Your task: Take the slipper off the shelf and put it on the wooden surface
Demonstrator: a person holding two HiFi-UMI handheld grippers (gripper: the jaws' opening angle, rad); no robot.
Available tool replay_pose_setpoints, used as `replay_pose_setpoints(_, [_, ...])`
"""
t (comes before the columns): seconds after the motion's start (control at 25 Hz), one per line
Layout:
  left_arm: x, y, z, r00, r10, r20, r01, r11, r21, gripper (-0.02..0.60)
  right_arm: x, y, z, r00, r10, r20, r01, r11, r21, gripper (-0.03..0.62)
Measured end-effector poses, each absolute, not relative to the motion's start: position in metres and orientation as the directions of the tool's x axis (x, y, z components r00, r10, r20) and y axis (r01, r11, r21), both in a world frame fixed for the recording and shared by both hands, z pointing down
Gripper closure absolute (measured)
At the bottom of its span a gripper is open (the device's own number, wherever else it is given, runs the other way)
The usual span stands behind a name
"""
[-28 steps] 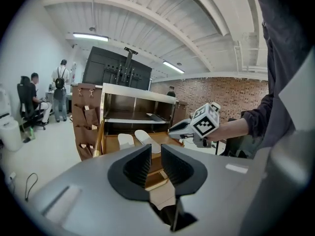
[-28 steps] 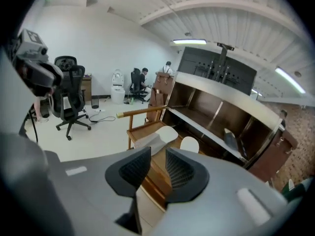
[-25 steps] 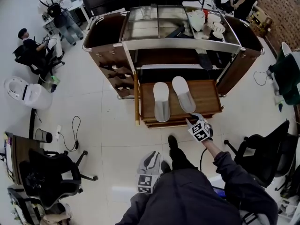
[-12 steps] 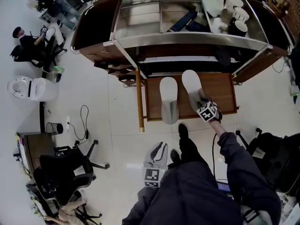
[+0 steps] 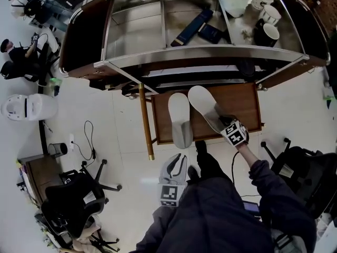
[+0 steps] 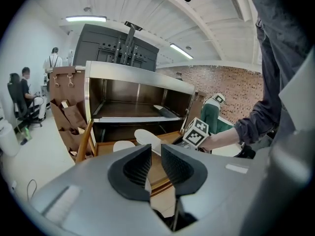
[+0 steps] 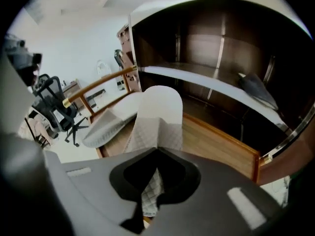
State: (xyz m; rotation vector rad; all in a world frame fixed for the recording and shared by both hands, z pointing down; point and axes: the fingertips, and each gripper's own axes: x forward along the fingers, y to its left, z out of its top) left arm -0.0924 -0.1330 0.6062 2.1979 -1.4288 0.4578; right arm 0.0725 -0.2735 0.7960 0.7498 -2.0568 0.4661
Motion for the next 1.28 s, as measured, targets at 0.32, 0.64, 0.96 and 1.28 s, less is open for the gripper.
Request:
replay_pose_setpoints(0.32, [-0.086, -0.160, 0.606, 0.408, -0.758, 0.508, -0.913, -0.351, 0.209, 0.515, 0.079, -0.387, 0.684, -0.497, -0.568, 0.656, -0.767, 0.641, -0.026, 0.589])
replay_pose_setpoints(0.64, [-0.094, -0.146, 0.600, 0.348, -0.774, 0.529, -0.937, -0.289, 0.194, 0.515, 0.063, -0.554, 0.711, -0.347, -0.651, 0.675, -0.897, 0.440, -0.038, 0.583])
replay_pose_setpoints(0.96, [-0.105, -0.121, 0.610, 0.324, -0.775, 0.543, -0.946, -0.254, 0.202, 0.515, 0.058, -0.518, 0.668, -0.351, -0.772, 0.530, -0.898, 0.437, 0.043, 0.536])
replay_pose_setpoints(1.28, [-0.072, -0.113, 0.599, 0.433, -0.766, 0.476, -0.901, -0.382, 0.204, 0.515, 0.069, -0.365, 0.636, -0.457, -0.756, 0.469, -0.860, 0.509, -0.017, 0.563])
